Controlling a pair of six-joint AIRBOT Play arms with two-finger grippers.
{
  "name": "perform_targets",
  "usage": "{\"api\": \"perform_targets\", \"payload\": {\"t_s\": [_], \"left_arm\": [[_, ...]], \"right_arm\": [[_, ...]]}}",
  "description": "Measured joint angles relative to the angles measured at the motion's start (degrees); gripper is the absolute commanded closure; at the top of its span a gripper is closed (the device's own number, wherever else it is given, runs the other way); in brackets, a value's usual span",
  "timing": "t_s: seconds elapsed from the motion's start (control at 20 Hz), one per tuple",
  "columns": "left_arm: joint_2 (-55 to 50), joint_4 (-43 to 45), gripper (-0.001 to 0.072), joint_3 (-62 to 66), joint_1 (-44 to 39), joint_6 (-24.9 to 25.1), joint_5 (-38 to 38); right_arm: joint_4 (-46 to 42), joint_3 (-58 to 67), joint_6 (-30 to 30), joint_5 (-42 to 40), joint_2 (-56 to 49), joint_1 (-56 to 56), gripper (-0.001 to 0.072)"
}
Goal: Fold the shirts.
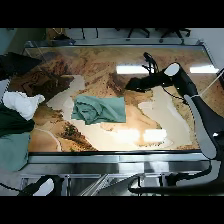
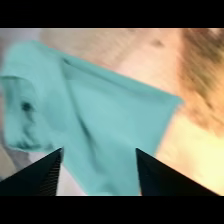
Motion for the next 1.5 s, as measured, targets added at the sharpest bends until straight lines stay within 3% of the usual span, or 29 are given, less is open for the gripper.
{"api": "perform_targets", "payload": {"t_s": [0.2,0.5,0.55,0.6,0.8,0.85,0.9,0.95,1.0,1.05,1.3,1.5], "left_arm": [[0.0,-0.3,0.0695,0.0,0.0,-0.3,-1.1],[0.0,-0.5,0.0695,0.0,0.0,-0.5,-1.9],[0.0,-0.5,0.0695,0.0,0.0,-0.4,-2.0],[0.0,-0.5,0.0695,0.0,0.0,-0.5,-2.0],[0.0,-0.4,0.0695,0.0,0.0,-0.5,-2.1],[0.0,-0.4,0.0695,0.0,0.0,-0.5,-2.1],[0.0,-0.3,0.0695,0.0,0.0,-0.5,-2.1],[0.0,-0.3,0.0695,0.0,0.0,-0.5,-2.1],[0.0,-0.3,0.0695,0.0,0.0,-0.5,-2.1],[0.0,-0.3,0.0695,0.0,0.0,-0.5,-2.1],[0.0,-0.3,0.0695,0.0,0.0,-0.5,-3.2],[0.0,-0.4,0.0695,0.0,0.0,-0.5,-3.8]], "right_arm": [[-1.7,-4.8,1.7,2.2,-3.2,-1.5,0.0069],[1.2,-6.6,-0.3,0.6,-10.4,1.4,0.0081],[2.1,-6.6,-0.3,0.6,-11.1,2.0,0.0172],[2.7,-6.7,-1.0,0.3,-11.8,2.6,0.0219],[8.1,-6.8,-4.7,-0.5,-13.3,4.1,0.0231],[9.6,-6.9,-5.5,-0.7,-13.5,4.3,0.0296],[11.4,-6.9,-6.4,-0.9,-13.6,4.5,0.0427],[13.0,-6.9,-7.1,-0.9,-13.7,4.6,0.0498],[14.6,-6.9,-8.1,-0.9,-13.8,4.7,0.0656],[16.3,-6.9,-9.1,-0.9,-13.9,4.9,0.0693],[24.0,-5.5,-13.4,-0.2,-12.3,3.3,0.0695],[26.2,1.1,-11.9,1.0,-5.3,-4.8,0.0695]]}}
